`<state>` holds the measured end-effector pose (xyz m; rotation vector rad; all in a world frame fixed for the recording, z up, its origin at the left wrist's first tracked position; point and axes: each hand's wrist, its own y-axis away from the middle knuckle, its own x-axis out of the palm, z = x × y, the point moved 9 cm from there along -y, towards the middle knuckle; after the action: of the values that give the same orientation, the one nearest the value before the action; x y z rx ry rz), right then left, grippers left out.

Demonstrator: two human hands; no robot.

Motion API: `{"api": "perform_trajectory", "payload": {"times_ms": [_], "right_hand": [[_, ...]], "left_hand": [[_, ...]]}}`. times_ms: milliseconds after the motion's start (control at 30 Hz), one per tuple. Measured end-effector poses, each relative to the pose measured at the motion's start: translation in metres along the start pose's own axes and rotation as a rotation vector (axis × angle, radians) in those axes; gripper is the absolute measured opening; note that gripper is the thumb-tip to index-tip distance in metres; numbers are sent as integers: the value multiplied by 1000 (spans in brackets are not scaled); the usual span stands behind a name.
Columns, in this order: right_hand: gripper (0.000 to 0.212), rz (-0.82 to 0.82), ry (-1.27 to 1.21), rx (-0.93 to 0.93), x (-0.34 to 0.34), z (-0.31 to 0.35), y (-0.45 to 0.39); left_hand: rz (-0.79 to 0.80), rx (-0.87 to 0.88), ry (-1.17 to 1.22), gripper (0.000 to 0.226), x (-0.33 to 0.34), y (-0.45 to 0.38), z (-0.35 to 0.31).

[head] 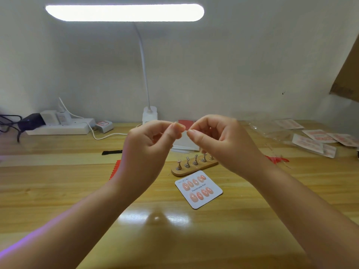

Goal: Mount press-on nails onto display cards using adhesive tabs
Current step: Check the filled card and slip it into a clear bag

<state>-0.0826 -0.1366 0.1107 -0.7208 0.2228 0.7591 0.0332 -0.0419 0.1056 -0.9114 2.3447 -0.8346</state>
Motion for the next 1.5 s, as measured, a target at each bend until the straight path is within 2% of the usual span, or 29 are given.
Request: {"api": "perform_trajectory", "payload": {"times_ms": [100, 200, 300, 467, 767, 867, 1000, 1100, 1200, 1367, 1500], "right_hand": [[16, -39, 3, -14, 0, 4, 1], [20, -44, 5, -18, 1, 6, 2], [18, -47, -77, 59, 2, -5, 2], [15, -20, -366, 224, 9, -25, 2], [6, 13, -407, 259, 15, -30, 3], [6, -8, -439, 286, 14, -33, 3], [8, -25, -437, 298, 14, -35, 3], [11, -21, -447, 285, 15, -34, 3], [15, -19, -502, 299, 16, -36, 2], [12, 59, -660, 359, 27, -40, 3], [11, 66, -600, 358, 27, -42, 3]], "left_hand": [[6, -33, 50, 15, 0, 0, 3], [21, 6, -2, 11, 1, 0, 0], [19, 59, -85, 11, 1, 1, -3], [0, 129, -136, 9, 3, 4, -10], [7, 84, -93, 10, 6, 5, -1], [-2, 190, -222, 13, 5, 8, -11], [-52, 483, -523, 15, 9, 16, -32], [-68, 537, -545, 16, 8, 17, -33], [-58, 484, -476, 18, 7, 14, -29], [49, 204, -156, 24, 8, 3, -8], [104, 155, -102, 19, 13, 2, -4]]}}
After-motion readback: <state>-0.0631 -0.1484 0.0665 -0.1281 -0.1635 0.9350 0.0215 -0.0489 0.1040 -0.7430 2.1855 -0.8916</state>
